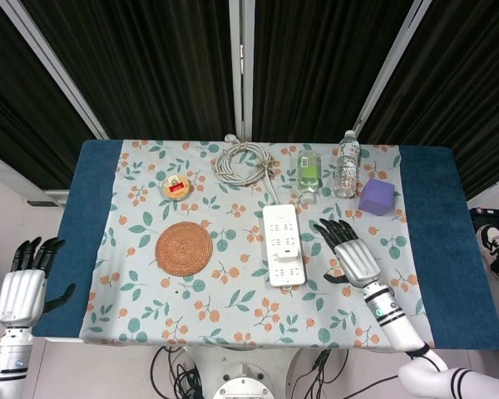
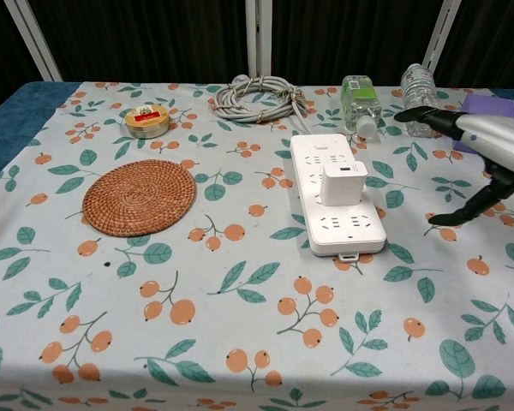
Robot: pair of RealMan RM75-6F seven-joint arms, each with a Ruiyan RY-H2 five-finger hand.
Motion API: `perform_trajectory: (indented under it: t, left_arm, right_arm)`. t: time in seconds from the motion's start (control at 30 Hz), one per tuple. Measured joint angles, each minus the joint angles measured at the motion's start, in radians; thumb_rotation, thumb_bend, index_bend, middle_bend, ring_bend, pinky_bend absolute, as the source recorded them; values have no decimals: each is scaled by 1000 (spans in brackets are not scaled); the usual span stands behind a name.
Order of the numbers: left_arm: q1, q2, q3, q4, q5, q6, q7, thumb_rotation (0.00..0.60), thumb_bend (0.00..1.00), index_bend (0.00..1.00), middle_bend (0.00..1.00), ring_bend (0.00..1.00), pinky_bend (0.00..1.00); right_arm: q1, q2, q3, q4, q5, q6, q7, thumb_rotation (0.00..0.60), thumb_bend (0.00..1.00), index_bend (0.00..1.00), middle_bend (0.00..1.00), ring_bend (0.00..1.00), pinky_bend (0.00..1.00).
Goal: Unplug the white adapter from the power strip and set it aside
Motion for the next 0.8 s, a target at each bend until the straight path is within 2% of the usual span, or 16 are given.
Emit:
perform_trajectory:
  t: [0.43,0.67,0.8]
  left_arm:
    - [5,8,4,9,3,5,-26,600,219,133,106,22,0]
    - [0,16,4,12,7,0,-31,600,220,132,106,22,0]
    - [-15,26,8,8,26,-20,-32,600,217,132,106,22,0]
  right_arm:
    - [96,-252,25,256,-2,12,52,600,0,0,0,0,0]
    - [153,-331,44,295,-10,19,71,600,0,0,0,0,0]
    - [167,-328,48,277,-13,18,72,600,0,0,0,0,0]
